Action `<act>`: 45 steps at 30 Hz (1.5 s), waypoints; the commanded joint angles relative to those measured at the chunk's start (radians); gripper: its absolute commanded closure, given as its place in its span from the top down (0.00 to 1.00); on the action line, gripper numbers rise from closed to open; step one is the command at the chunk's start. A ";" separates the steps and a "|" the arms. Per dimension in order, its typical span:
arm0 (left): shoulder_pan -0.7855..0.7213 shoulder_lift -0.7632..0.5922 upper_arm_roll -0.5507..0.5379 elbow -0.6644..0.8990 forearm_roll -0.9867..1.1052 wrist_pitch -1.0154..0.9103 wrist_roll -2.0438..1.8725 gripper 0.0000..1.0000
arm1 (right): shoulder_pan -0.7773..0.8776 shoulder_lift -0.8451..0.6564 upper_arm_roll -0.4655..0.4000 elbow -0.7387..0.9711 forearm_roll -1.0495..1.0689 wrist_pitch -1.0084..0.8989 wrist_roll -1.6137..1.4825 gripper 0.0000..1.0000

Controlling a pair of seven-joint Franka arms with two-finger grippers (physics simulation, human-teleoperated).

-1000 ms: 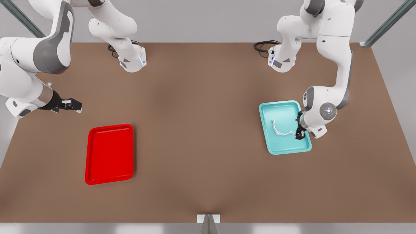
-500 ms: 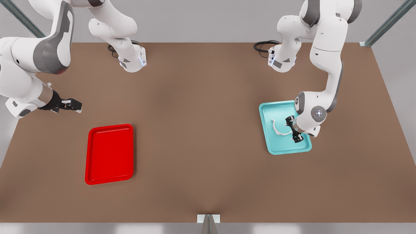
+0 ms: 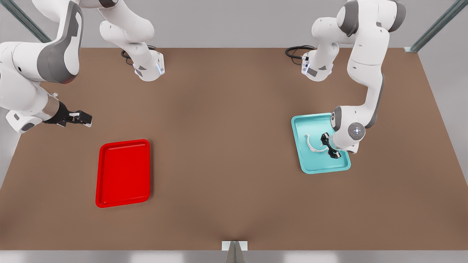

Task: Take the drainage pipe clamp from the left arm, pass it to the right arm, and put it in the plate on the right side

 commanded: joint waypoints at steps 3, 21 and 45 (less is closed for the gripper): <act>0.000 0.004 0.000 0.000 -0.001 0.010 -0.090 0.50 | 0.000 -0.001 0.000 0.000 0.000 -0.002 -0.001 1.00; 0.000 0.023 0.000 0.000 0.001 0.030 -0.044 0.21 | -0.002 0.000 0.000 0.000 0.000 -0.002 -0.001 1.00; -0.541 0.389 -0.032 1.042 -0.410 -0.220 -1.145 0.21 | 0.159 0.152 0.062 0.007 0.109 0.247 0.095 1.00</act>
